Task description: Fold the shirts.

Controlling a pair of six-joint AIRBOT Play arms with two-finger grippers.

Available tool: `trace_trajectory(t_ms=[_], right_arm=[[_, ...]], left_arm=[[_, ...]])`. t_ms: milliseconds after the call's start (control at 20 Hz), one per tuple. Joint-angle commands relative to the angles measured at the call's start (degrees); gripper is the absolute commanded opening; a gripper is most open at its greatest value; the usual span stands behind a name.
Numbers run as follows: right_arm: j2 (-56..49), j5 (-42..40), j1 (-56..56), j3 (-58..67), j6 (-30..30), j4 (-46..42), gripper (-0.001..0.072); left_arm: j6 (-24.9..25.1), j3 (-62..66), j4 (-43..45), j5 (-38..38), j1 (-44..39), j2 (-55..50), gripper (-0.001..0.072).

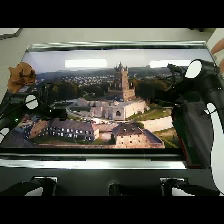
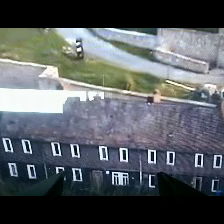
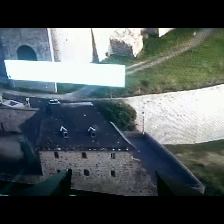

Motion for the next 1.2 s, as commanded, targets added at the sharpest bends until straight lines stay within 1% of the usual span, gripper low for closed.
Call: trace_trajectory(t_ms=[0,300,450,750,800,850,900,950,1000,1150], right_arm=[[0.0,0.0,0.0,0.0,0.0,0.0,0.0613],[0.0,0.0,0.0,0.0,0.0,0.0,0.0613],[0.0,-0.5,0.0,0.0,-0.2,-0.1,0.0613],[0.0,-6.5,0.0,0.0,-0.2,-0.1,0.0613],[0.0,-7.6,0.0,0.0,-0.1,-0.1,0.0613],[0.0,-8.5,0.0,0.0,-0.1,-0.1,0.0613],[0.0,-9.4,0.0,0.0,-0.1,-0.1,0.0613],[0.0,-10.4,0.0,0.0,-0.1,-0.1,0.0613],[0.0,-11.6,0.0,0.0,-0.1,0.0,0.0613],[0.0,-14.7,0.0,0.0,0.1,2.2,0.0613]], left_arm=[[0.0,0.0,0.0,0.0,0.0,0.0,0.072],[0.0,0.0,-0.7,1.1,0.0,-0.4,0.072],[0.0,-0.2,-0.4,10.4,0.0,-1.9,0.072],[-0.2,-0.2,-1.3,20.3,0.2,-5.7,0.072],[-0.2,-0.1,-1.2,26.8,0.1,-6.4,0.072],[-0.4,0.5,-1.3,34.8,0.9,-7.0,0.072],[-3.8,2.8,-1.3,40.0,2.6,-8.5,0.072],[-10.0,7.7,-1.7,41.5,5.7,-11.3,0.072],[-14.5,13.6,-3.8,41.4,9.2,-15.2,0.072],[-16.9,35.5,-18.1,37.4,21.3,-30.2,0.072]])
